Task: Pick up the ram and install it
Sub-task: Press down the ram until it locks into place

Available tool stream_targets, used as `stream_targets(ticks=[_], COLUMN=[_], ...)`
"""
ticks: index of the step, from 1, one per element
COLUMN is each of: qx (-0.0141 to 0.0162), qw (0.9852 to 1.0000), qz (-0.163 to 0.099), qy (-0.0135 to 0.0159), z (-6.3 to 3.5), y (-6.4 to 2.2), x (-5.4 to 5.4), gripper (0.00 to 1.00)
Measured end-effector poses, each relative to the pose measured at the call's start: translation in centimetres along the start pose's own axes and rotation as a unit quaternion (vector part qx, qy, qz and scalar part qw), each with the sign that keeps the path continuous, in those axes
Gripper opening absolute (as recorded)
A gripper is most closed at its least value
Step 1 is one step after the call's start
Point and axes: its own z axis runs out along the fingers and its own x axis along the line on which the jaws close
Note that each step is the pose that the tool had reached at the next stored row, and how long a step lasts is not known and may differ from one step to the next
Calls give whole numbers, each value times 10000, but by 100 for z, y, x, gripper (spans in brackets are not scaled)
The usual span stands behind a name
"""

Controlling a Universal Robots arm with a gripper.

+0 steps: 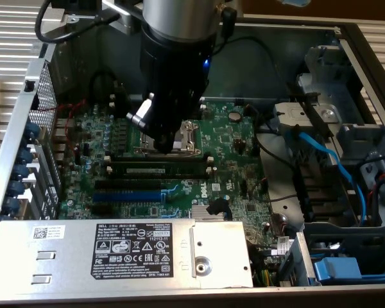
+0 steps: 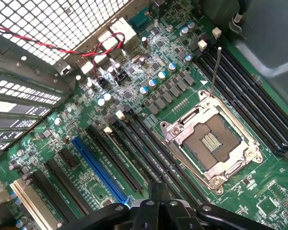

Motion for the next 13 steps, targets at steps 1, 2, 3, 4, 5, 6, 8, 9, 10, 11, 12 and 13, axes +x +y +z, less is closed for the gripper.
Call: stream_targets(ticks=[1, 2, 3, 4, 5, 6, 8, 9, 10, 11, 12, 13], qx=[4, 8, 11, 15, 18, 22, 29, 32, 34, 37, 40, 42], qw=[10000, 10000, 9999, 9998, 9997, 9996, 9993, 9991, 9989, 9986, 9984, 9981], qz=[44, 90, 136, 183, 230, 277, 374, 423, 471, 523, 571, 619], qy=[3, 5, 6, 7, 9, 11, 15, 16, 16, 17, 17, 18], z=[-1, -2, -3, -2, -2, -2, -2, -2, -2, -2, -2, -2], y=[0, 0, 0, 0, 0, 0, 0, 0, 0, 0, 0, 0], x=[0, 1, 1, 0, 0, 0, 0, 0, 0, 0, 0, 0], gripper=[10, 10, 10, 10, 10, 10, 10, 10, 10, 10, 10, 10])
